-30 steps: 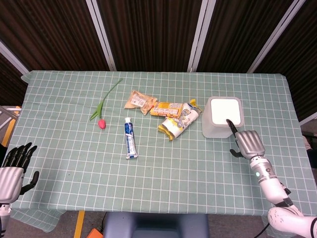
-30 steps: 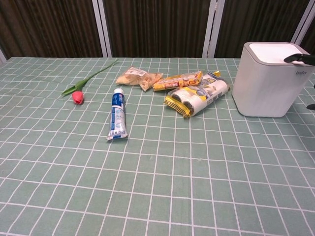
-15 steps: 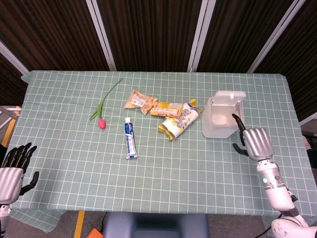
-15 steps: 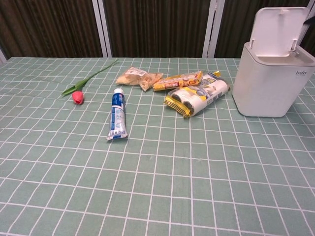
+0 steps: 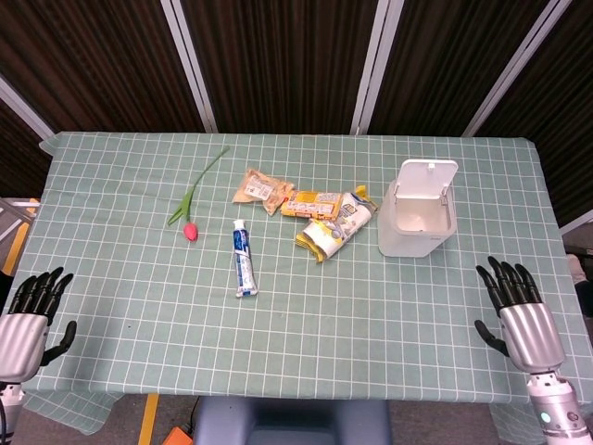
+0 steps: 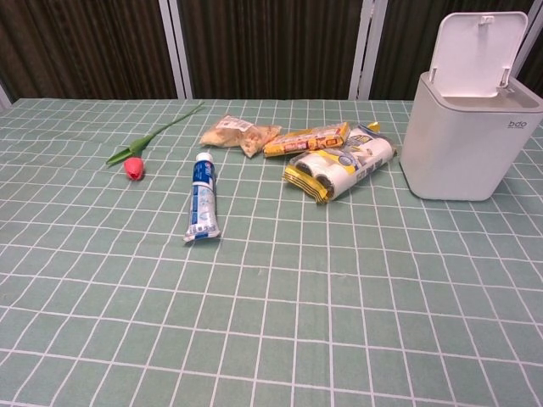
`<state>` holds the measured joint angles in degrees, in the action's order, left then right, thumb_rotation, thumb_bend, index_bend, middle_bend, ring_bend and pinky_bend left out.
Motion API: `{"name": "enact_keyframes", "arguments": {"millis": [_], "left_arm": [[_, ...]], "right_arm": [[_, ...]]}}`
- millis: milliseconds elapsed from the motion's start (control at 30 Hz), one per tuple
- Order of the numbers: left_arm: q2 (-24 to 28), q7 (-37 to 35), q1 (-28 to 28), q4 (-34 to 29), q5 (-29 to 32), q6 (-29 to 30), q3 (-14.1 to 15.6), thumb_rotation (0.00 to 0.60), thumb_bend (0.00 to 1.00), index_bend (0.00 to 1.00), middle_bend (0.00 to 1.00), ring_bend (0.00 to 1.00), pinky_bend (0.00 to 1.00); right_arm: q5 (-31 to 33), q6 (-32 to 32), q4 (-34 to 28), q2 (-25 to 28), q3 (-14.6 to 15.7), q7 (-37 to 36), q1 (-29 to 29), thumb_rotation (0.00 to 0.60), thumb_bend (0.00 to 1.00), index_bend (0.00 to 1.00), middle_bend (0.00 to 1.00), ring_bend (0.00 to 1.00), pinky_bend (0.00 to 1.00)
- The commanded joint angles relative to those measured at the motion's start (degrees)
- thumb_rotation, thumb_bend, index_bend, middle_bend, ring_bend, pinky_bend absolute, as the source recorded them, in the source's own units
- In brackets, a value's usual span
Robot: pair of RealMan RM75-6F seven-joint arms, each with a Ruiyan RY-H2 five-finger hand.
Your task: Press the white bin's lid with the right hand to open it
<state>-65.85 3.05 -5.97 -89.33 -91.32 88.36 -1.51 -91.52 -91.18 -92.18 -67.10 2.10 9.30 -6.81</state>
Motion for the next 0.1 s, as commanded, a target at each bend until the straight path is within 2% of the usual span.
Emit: {"name": "enact_keyframes", "arguments": {"millis": [33,100], "left_arm": [[-0.3,0.6,-0.1,-0.1,-0.4,-0.2,0.3,0.6,0.47,0.0,0.0,0.0,0.09],[-0.3,0.8,-0.1,-0.2,-0.5,-0.1,0.3,0.6,0.47,0.0,0.0,0.0,0.09]], "right_arm": [[-0.4,-0.1,0.8,0.4,0.3,-2.2,1.0,0.6,0.35,0.0,0.0,0.0,0.0],[0.3,0.9,0.6,0.6,0.1,-2.0,0.9,0.6,0.35,0.0,0.0,0.0,0.0]]}}
